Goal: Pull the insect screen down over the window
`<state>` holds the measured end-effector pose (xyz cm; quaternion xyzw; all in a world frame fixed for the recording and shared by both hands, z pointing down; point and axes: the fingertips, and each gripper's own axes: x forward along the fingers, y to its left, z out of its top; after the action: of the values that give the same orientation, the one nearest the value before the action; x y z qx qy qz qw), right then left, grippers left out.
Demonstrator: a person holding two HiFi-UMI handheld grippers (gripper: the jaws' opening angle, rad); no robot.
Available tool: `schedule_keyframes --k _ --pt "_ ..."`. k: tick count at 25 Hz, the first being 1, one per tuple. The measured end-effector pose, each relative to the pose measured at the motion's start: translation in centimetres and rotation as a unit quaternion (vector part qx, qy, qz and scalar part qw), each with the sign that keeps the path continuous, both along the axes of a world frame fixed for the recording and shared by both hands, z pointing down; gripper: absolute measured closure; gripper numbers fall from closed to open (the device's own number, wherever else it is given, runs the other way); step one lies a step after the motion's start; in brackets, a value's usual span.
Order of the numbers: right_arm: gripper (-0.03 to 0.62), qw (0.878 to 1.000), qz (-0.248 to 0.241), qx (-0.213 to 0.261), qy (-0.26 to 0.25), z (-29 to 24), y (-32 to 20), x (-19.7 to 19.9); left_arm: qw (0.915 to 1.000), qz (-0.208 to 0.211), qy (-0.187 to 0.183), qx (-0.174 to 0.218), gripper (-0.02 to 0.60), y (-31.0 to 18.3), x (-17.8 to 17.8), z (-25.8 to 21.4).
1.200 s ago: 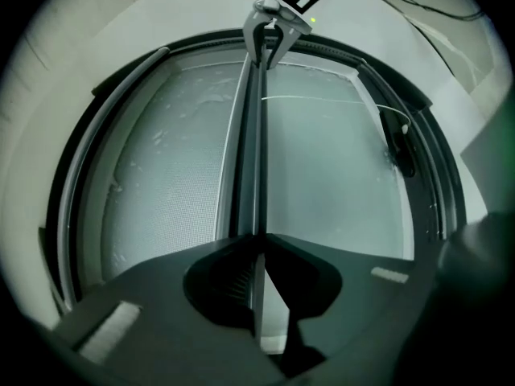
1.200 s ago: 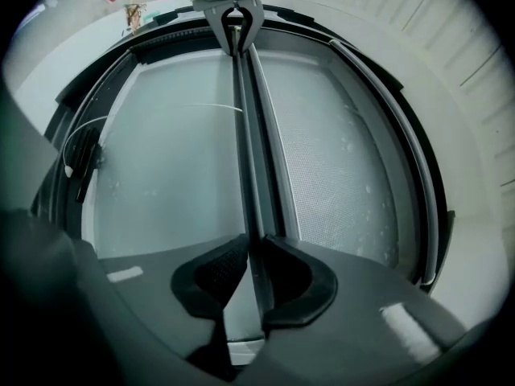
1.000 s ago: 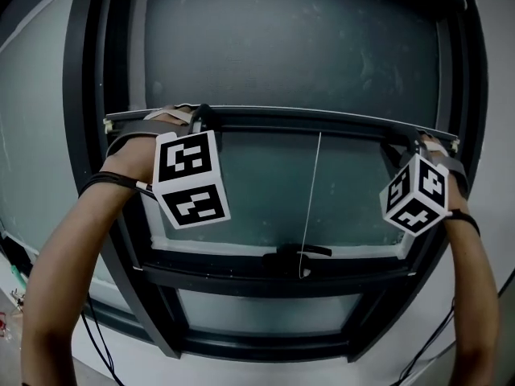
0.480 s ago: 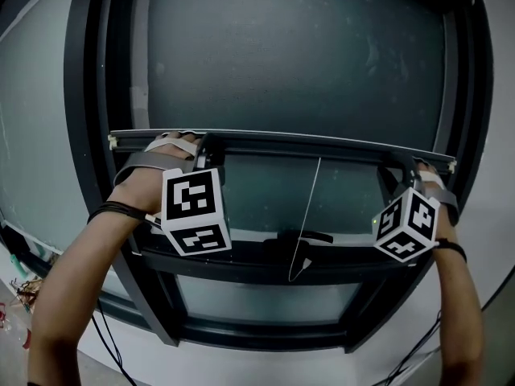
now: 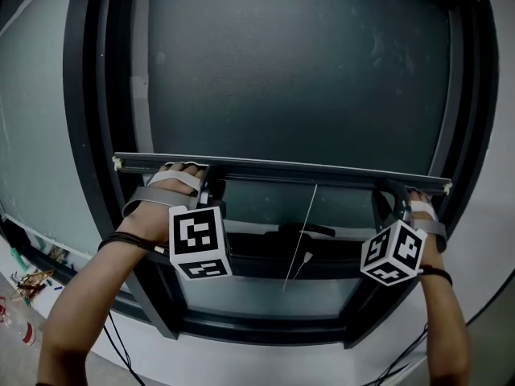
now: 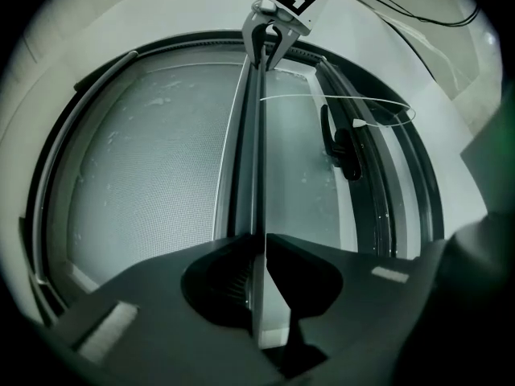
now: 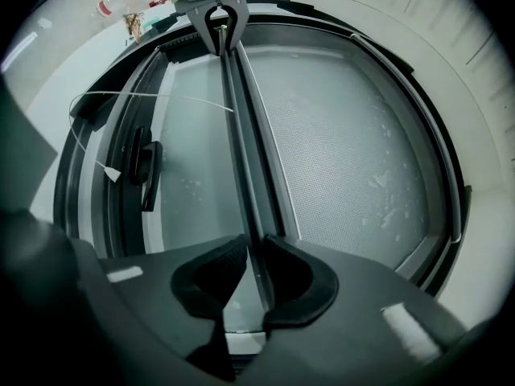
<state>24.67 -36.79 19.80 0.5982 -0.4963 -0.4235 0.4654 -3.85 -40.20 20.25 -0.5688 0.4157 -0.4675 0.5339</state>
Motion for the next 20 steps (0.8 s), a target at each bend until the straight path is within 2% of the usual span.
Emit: schedule_keyframes --k 6,10,17,20 --pt "0.517 0.999 -0.004 -0.049 -0.003 3.8 -0.1 -0.4 0.9988 0.003 -0.010 -0.049 0.532 -0.3 -0.3 3.7" --pt "0.519 0.999 -0.008 -0.047 -0.017 5.8 0.1 -0.5 0.9981 0.004 -0.006 -0.062 0.502 -0.2 -0.4 6.1" --pt "0.517 0.999 -0.006 -0.043 -0.020 7.4 -0.1 -0.3 0.9978 -0.001 -0.009 -0.065 0.500 -0.4 -0.2 7.8" --pt "0.520 0.997 -0.006 -0.072 -0.018 9.4 -0.2 -0.3 0.9958 -0.002 -0.017 -0.090 0.502 -0.4 -0.2 9.8"
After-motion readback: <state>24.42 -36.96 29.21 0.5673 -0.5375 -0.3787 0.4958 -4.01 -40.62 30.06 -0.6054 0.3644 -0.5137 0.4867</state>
